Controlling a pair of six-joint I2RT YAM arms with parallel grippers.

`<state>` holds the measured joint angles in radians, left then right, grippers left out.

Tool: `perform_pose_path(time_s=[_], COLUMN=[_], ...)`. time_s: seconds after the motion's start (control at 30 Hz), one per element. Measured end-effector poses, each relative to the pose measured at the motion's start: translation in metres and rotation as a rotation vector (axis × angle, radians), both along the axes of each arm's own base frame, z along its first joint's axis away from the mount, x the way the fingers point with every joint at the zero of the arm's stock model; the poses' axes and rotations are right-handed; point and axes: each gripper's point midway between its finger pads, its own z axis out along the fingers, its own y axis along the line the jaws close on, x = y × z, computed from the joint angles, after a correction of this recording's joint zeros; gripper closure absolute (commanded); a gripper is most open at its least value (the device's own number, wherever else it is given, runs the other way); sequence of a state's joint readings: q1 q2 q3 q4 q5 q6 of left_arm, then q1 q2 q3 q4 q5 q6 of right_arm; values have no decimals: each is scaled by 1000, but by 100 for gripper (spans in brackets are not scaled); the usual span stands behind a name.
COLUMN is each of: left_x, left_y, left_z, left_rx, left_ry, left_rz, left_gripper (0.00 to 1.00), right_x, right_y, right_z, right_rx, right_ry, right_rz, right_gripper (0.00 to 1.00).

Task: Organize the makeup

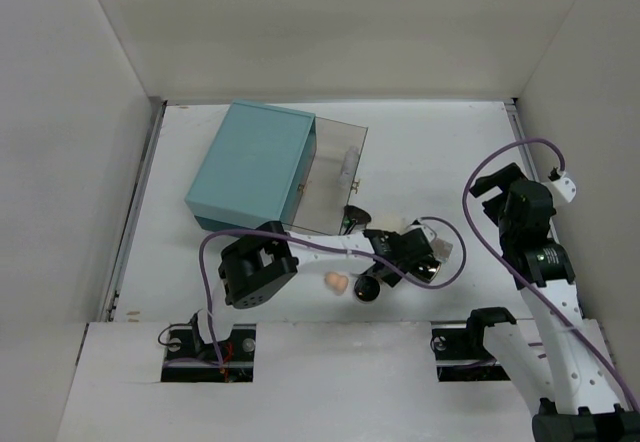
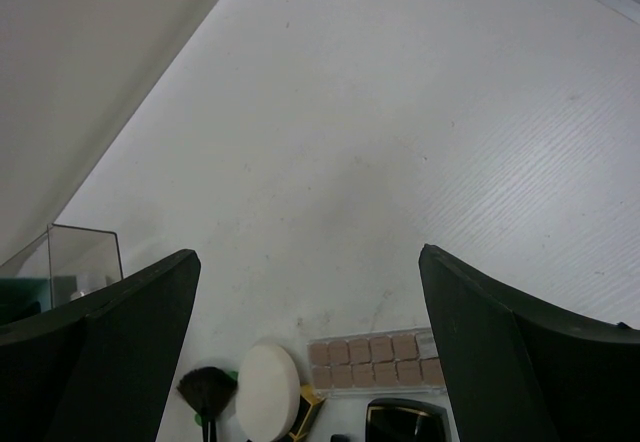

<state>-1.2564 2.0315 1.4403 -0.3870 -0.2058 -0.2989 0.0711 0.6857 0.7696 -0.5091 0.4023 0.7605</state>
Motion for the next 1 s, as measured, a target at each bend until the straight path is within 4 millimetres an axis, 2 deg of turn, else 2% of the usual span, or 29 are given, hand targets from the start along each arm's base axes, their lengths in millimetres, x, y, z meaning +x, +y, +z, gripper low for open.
perform_pose_path(time_s=[0.17, 0.27, 0.33, 0.4, 0.53, 0.6, 0.63, 0.73, 0.83, 0.93, 1.0], left_x=[7, 15, 23, 35, 67, 89, 102, 142, 177, 193, 196], left_y=[3, 5, 6, 11, 38, 57, 69, 103, 136, 160, 167], left_z=[6, 35, 77, 129, 228, 257, 265, 262, 232, 194, 174], left_rx=[6, -32, -108, -212, -400, -448, -455, -408, -315, -219, -183], left_ry=[-27, -71, -123, -191, -337, -403, -431, -472, -466, -420, -385], left_rz=[-1, -3, 5, 28, 118, 190, 232, 355, 462, 525, 544], left_gripper=[95, 93, 92, 91, 88, 88, 88, 88, 87, 86, 85], right_x=[0, 2, 4, 5, 6, 7, 8, 9, 9, 4, 0], right_y=[0, 2, 5, 9, 19, 28, 33, 51, 75, 96, 102], right_z=[0, -4, -9, -17, -33, -38, -40, -51, -66, -82, -90], right_rx=[-1, -6, -11, -15, -26, -32, -36, -49, -65, -73, -66], right_ry=[-1, 15, 35, 61, 110, 128, 136, 176, 231, 286, 313], right_rz=[1, 8, 22, 38, 80, 113, 132, 199, 279, 349, 362], right_gripper=[3, 3, 3, 3, 3, 3, 3, 3, 3, 3, 3])
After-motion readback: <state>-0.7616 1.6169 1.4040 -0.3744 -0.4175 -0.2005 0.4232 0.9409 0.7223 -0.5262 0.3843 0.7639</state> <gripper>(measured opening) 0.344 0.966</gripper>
